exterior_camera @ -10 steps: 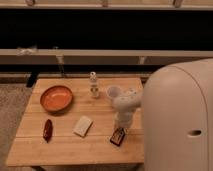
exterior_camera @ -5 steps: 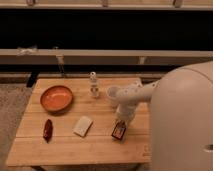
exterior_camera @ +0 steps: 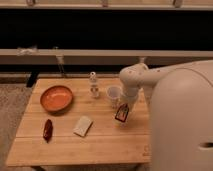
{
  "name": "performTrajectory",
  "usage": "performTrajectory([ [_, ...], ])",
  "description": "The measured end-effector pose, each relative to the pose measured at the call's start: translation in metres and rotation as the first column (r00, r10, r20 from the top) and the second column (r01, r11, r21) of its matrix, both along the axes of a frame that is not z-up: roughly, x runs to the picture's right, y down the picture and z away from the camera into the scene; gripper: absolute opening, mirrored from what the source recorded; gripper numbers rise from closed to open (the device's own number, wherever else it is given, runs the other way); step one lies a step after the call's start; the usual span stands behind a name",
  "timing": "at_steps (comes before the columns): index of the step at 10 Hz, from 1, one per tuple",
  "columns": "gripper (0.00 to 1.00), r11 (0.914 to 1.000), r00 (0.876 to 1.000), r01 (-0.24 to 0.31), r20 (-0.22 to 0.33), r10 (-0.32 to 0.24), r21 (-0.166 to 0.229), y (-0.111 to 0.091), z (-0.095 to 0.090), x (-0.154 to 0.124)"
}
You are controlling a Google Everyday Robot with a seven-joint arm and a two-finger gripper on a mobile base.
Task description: Place the eraser in the ceramic cup
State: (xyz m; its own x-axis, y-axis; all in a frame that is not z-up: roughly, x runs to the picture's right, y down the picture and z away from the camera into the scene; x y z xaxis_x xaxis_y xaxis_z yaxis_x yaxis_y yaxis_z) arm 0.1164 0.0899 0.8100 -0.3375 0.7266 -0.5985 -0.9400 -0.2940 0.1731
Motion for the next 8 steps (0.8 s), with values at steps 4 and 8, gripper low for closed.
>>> performTrajectory([
  [4, 0.0, 0.9947, 0.997, 0.069, 0.015, -0.07, 0.077, -0.086, -0.015, -0.004],
  [8, 0.0, 0.9822, 0.992, 0.126, 0.008, -0.129, 0.139, -0.119, -0.019, -0.015],
])
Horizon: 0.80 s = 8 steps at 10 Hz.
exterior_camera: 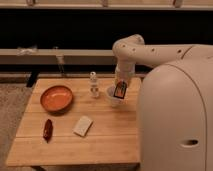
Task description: Place the eraser in the ceramic cup
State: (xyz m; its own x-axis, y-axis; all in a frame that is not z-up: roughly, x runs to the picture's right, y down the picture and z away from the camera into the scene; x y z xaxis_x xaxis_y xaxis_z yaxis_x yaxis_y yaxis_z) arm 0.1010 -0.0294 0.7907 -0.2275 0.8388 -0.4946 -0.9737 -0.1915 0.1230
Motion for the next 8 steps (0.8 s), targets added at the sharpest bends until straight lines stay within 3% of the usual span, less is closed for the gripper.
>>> performTrajectory([
  [3, 0.0, 0.9972, 0.999, -0.006, 0.041, 0.002, 0.075, -0.004, 0.014, -0.015],
  [8, 0.0, 0.9965, 0.999, -0.008, 0.049, 0.003, 0.083, -0.004, 0.016, -0.016],
])
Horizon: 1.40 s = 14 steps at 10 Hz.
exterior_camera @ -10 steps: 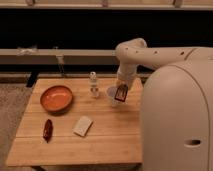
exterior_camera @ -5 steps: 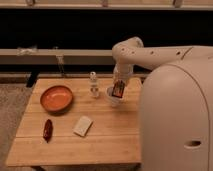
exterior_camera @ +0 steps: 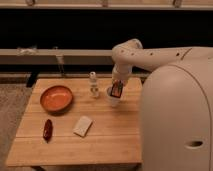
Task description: Place the eraser in the ceramic cup
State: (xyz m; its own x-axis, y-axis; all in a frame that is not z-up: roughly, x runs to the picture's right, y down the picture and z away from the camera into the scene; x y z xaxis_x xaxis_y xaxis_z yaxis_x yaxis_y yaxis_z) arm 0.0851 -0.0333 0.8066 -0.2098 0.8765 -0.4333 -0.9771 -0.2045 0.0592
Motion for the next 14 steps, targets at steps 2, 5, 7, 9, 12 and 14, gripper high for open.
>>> performTrajectory([
  [2, 0.0, 1.0, 1.0, 0.0, -0.001, 0.0, 0.0, 0.0, 0.0, 0.001],
  [5, 0.0, 1.0, 1.0, 0.0, -0.001, 0.0, 0.0, 0.0, 0.0, 0.001],
  [7, 0.0, 1.0, 1.0, 0.0, -0.001, 0.0, 0.0, 0.0, 0.0, 0.001],
  [9, 0.0, 1.0, 1.0, -0.001, -0.001, 0.001, -0.001, 0.0, 0.0, 0.002],
  [12, 0.0, 1.0, 1.0, 0.005, -0.003, -0.005, 0.001, 0.001, 0.0, 0.001],
  [14, 0.0, 0.9952, 0.998, 0.069, -0.018, -0.068, 0.07, -0.014, -0.004, -0.007],
])
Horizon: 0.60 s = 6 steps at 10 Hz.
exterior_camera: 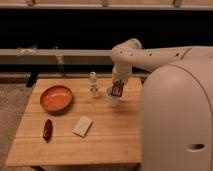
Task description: Place the eraser in the ceramic cup
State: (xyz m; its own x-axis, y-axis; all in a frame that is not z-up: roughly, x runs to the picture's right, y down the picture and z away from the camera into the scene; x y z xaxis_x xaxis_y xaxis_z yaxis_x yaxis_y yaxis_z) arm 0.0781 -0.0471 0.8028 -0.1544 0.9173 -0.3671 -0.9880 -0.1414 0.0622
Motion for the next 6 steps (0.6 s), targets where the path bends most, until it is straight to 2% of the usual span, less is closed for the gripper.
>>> performTrajectory([
  [2, 0.0, 0.998, 0.999, 0.042, -0.003, -0.042, 0.047, -0.011, -0.002, -0.004],
  [4, 0.01, 0.9945, 0.997, 0.071, 0.002, -0.071, 0.077, -0.014, 0.004, -0.007],
  [5, 0.05, 0.9932, 0.997, 0.078, 0.004, -0.079, 0.086, -0.014, 0.008, -0.006],
  [6, 0.16, 0.9914, 0.996, 0.085, 0.003, -0.085, 0.1, -0.012, 0.013, -0.002],
])
